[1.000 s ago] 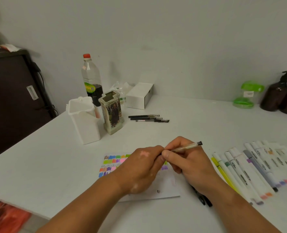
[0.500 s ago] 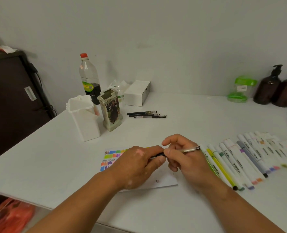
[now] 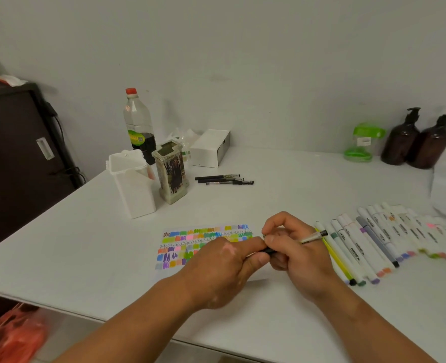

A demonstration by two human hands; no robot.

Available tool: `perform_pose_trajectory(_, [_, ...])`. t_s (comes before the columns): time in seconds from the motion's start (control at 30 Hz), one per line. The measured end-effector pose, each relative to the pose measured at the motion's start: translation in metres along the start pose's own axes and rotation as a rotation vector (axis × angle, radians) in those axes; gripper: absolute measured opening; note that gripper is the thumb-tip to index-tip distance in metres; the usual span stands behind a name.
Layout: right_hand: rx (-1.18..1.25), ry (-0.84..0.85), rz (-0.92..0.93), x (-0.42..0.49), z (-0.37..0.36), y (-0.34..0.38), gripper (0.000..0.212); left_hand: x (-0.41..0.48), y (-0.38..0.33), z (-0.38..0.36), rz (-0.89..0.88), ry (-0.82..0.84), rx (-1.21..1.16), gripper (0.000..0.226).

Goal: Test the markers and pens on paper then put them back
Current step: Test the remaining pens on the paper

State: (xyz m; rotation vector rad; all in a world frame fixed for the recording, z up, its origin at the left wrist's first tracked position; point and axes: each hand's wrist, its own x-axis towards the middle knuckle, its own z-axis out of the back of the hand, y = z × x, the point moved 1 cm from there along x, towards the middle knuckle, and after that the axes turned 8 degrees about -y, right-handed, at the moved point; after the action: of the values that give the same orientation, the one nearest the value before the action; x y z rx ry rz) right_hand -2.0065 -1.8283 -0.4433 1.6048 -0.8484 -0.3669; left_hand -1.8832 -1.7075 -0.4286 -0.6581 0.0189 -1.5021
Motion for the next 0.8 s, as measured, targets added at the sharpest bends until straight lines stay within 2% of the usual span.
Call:
perform_pose_trajectory(0.07, [-0.009,-0.042,0.009,-0.002,0.003,0.002,0.006,-0.004,0.006,0.000,0.023,0.017,0.074,0.043])
perform_pose_trajectory(0.17, [-0.019,-0.228,-0.006,-0.003,0.023,0.008,0.023,-0.011,0.033,0.005,0.172,-0.007,0.208,0.062])
perform_pose_trajectory(0.23, [-0.018,-0.298,-0.053,-0.005,0.034,0.013,0.028,-0.014,0.055,0.009,0.221,-0.042,0.296,0.064])
perform_pose_trajectory(0.3, [-0.013,-0.282,-0.146,-0.010,0.036,0.015,0.028,-0.017,0.068,0.007,0.252,0.018,0.294,0.066])
perform_pose_trajectory(0.4, [-0.158,-0.187,-0.201,-0.024,0.029,0.013,0.006,-0.028,0.071,-0.001,0.242,0.093,0.261,0.072])
perform_pose_trajectory(0.5, [-0.344,-0.152,-0.161,-0.040,0.027,0.008,0.019,-0.044,0.063,-0.005,0.197,0.070,0.257,0.076])
perform_pose_trajectory(0.8, [-0.613,-0.096,-0.156,-0.046,-0.008,-0.004,0.013,-0.073,0.047,-0.012,0.202,-0.008,0.245,0.073])
